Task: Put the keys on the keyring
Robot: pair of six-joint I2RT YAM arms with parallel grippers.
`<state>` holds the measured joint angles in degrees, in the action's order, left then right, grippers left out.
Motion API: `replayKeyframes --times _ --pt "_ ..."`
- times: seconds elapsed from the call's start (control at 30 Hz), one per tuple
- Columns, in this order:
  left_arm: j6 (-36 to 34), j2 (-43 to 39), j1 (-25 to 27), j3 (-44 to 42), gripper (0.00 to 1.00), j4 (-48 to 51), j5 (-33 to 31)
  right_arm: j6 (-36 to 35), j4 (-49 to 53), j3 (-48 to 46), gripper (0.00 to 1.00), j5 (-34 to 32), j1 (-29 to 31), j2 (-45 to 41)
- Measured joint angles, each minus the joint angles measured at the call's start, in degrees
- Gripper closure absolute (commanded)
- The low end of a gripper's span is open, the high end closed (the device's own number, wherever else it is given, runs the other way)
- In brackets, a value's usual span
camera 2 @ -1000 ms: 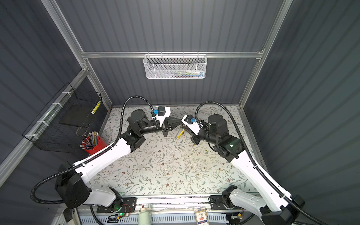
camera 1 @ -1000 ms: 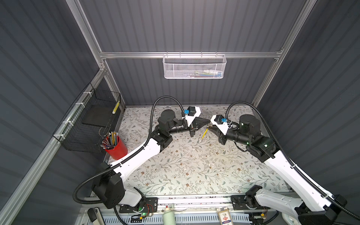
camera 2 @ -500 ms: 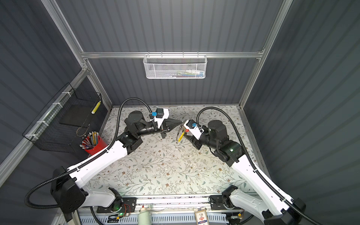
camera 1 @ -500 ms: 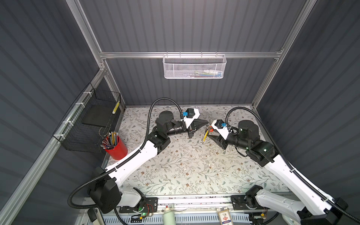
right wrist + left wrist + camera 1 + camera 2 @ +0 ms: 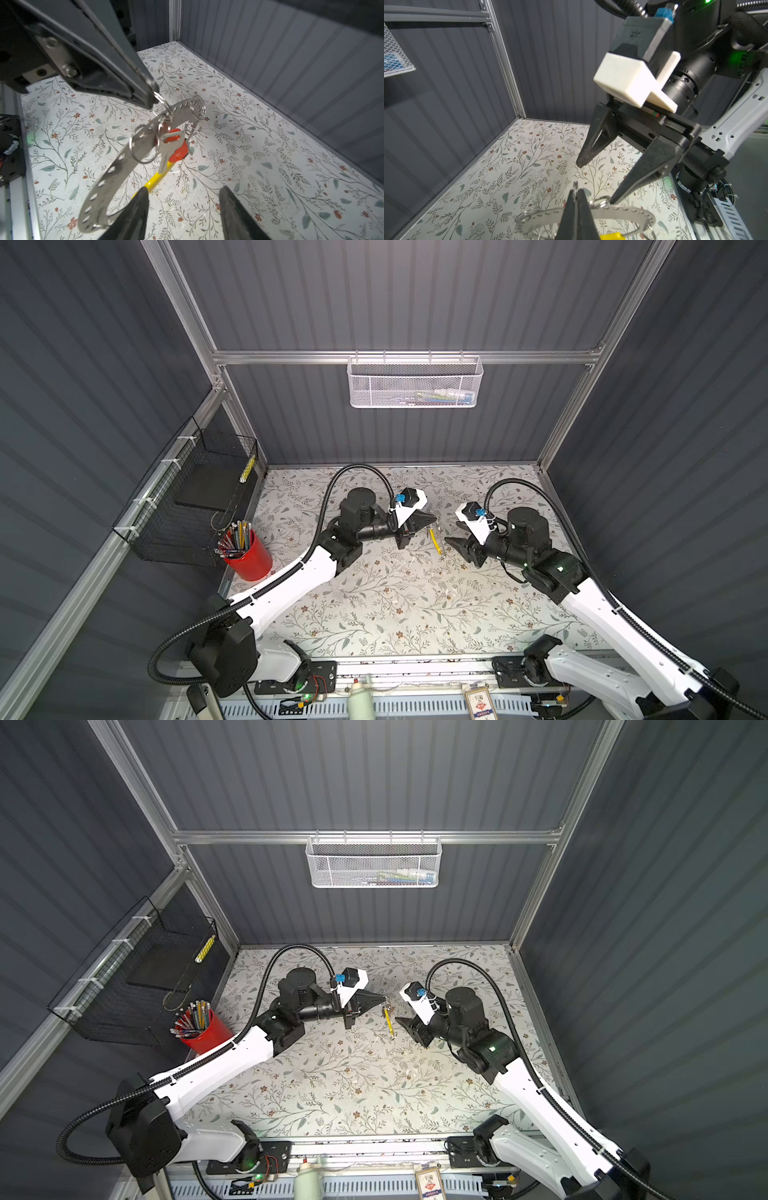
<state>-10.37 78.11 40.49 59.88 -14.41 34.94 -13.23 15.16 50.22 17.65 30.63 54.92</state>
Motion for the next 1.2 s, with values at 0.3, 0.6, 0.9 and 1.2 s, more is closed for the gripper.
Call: replayKeyframes --times 0.3,0.6,0.9,1.2 --pt "-3.3 -1.0 -0.1 -7.0 1.00 3.7 -6.6 2.4 0.1 -0.5 0.38 -3.6 0.0 1.2" --pt "-5.9 -0.7 -0.2 -13.5 1.00 8.7 -12.2 4.0 2.2 -1.3 0.37 -6.0 -0.3 5.2" --pt "-8.6 13.0 -0.9 -10.1 1.00 6.5 -13.9 4.3 3.1 -2.3 0.36 -7.7 -0.5 5.8" --pt "-8.7 30.4 -2.6 -2.0 0.91 6.9 -13.4 4.3 3.4 -3.6 0.36 -8.3 -2.1 5.8"
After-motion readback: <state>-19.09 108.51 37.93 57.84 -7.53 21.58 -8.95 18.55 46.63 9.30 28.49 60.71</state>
